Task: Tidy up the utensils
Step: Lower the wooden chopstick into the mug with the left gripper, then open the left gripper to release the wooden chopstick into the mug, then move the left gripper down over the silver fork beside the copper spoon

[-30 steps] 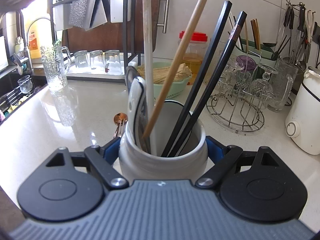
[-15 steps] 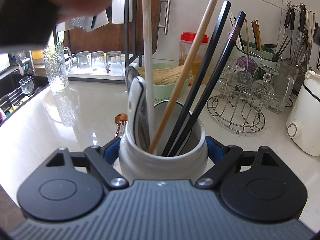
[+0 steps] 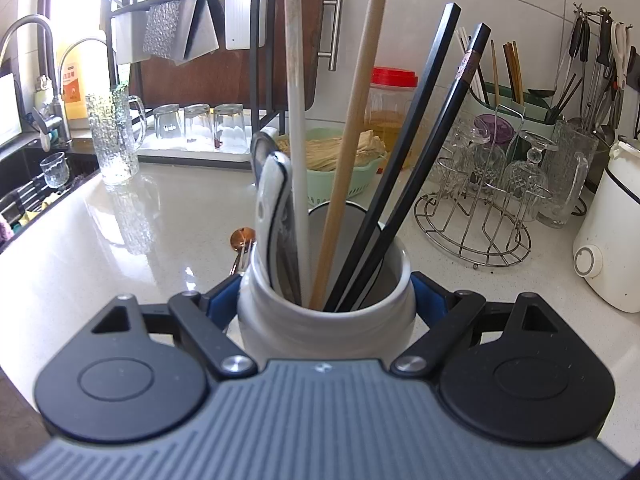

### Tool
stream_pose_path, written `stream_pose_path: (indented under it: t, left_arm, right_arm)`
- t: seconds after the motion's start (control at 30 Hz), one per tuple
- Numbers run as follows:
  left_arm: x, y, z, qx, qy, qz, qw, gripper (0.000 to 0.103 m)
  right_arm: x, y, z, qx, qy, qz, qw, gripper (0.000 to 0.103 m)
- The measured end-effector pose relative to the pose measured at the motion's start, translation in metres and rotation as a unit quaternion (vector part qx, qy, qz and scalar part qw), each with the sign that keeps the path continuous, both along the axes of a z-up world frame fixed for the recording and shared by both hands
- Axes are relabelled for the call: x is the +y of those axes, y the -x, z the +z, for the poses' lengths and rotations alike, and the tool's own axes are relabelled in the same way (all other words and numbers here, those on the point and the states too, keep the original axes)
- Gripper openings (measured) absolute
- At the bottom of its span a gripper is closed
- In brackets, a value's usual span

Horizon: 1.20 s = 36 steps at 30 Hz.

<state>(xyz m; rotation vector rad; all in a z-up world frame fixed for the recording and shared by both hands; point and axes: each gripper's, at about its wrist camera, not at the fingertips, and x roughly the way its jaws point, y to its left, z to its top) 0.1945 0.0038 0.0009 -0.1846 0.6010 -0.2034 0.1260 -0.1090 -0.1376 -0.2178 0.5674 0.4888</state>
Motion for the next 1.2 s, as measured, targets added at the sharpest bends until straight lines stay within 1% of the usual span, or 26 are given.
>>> stream_pose_path:
  t: [0.2, 0.23, 0.3, 0.43, 0.67, 0.73, 0.8, 0.87, 0.9, 1.03, 1.13, 1.2]
  left_arm:
    - [-0.006, 0.006, -0.008, 0.043, -0.005, -0.012, 0.999, 0.007]
    - [-0.006, 0.008, -0.008, 0.044, -0.003, -0.014, 0.9989, 0.007]
    - [-0.009, 0.009, -0.006, 0.045, -0.014, -0.016, 0.9987, 0.007]
    - [-0.013, 0.01, -0.006, 0.047, -0.025, -0.018, 0.9984, 0.007]
    - [-0.012, 0.008, -0.003, 0.057, -0.02, -0.022, 0.9979, 0.007]
    - [-0.01, 0.008, -0.002, 0.059, -0.017, -0.023, 0.9978, 0.009]
    - [-0.008, 0.009, 0.001, 0.059, -0.018, -0.02, 0.9979, 0.019]
    - [-0.006, 0.012, 0.004, 0.054, -0.021, -0.016, 0.9982, 0.044]
    - [-0.005, 0.014, 0.006, 0.051, -0.022, -0.013, 0.9984, 0.047]
    - [0.003, 0.022, 0.01, 0.043, -0.027, -0.005, 0.9987, 0.047]
    - [0.018, 0.029, 0.008, 0.045, -0.019, 0.01, 0.9987, 0.047]
    - [0.029, 0.033, 0.005, 0.048, -0.022, 0.028, 0.9982, 0.047]
  right_arm:
    - [0.0, 0.0, 0.0, 0.0, 0.0, 0.001, 1.0, 0.09]
    - [0.0, 0.0, 0.0, 0.0, 0.0, 0.002, 1.0, 0.09]
    - [0.0, 0.0, 0.0, 0.0, 0.0, 0.002, 1.0, 0.09]
    - [0.0, 0.001, 0.0, 0.0, 0.0, 0.002, 1.0, 0.09]
    - [0.0, 0.001, 0.0, 0.0, 0.0, 0.002, 1.0, 0.09]
    - [0.0, 0.001, 0.0, 0.0, 0.0, 0.002, 1.0, 0.09]
    - [0.0, 0.001, 0.0, 0.0, 0.001, 0.002, 1.0, 0.09]
    - [0.0, 0.0, 0.0, 0.0, 0.001, 0.002, 1.0, 0.09]
    - [0.0, 0.001, 0.0, 0.0, 0.0, 0.002, 1.0, 0.09]
    - [0.0, 0.001, 0.0, -0.001, 0.001, 0.002, 1.0, 0.09]
    - [0.001, 0.001, 0.0, -0.001, 0.001, 0.003, 1.0, 0.09]
    - [0.001, 0.001, 0.0, -0.001, 0.001, 0.003, 1.0, 0.09]
